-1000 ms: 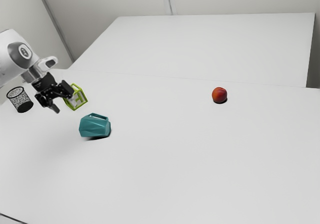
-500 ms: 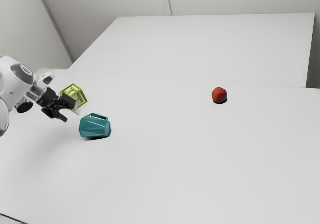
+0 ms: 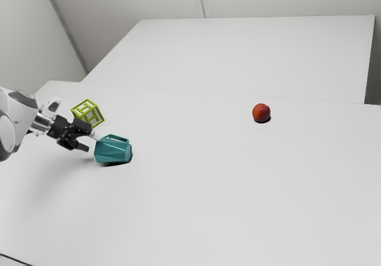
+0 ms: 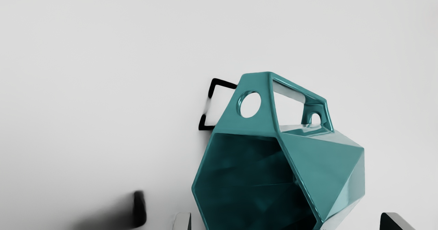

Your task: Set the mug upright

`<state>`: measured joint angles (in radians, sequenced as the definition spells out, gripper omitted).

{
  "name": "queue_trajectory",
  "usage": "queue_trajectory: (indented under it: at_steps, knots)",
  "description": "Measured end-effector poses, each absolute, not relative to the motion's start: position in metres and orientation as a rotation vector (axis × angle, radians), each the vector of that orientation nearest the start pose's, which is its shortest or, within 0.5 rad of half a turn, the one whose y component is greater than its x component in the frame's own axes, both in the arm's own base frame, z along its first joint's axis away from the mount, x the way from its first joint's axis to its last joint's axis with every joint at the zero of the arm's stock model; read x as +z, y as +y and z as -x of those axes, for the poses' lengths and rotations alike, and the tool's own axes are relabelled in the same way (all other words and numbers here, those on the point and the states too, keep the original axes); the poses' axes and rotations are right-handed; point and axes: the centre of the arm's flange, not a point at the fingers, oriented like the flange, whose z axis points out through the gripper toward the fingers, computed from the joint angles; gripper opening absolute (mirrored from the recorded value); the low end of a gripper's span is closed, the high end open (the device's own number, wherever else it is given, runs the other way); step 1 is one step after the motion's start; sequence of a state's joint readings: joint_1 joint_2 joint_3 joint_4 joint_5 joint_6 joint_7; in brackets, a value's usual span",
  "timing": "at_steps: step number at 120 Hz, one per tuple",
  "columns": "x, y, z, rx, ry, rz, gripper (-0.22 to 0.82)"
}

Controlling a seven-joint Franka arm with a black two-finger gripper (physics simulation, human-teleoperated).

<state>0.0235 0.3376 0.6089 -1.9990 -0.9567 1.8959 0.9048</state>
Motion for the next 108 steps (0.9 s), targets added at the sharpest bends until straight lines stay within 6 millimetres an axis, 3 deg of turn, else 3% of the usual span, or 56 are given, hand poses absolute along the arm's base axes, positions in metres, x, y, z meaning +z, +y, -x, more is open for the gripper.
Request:
queue_trajectory:
  at_steps: [45, 108]
  knots:
    - [0.296, 0.275, -0.499, 0.328, 0.257, -2.329, 0.59]
    - [0.285, 0.264, -0.502, 0.382, 0.229, -2.275, 0.34]
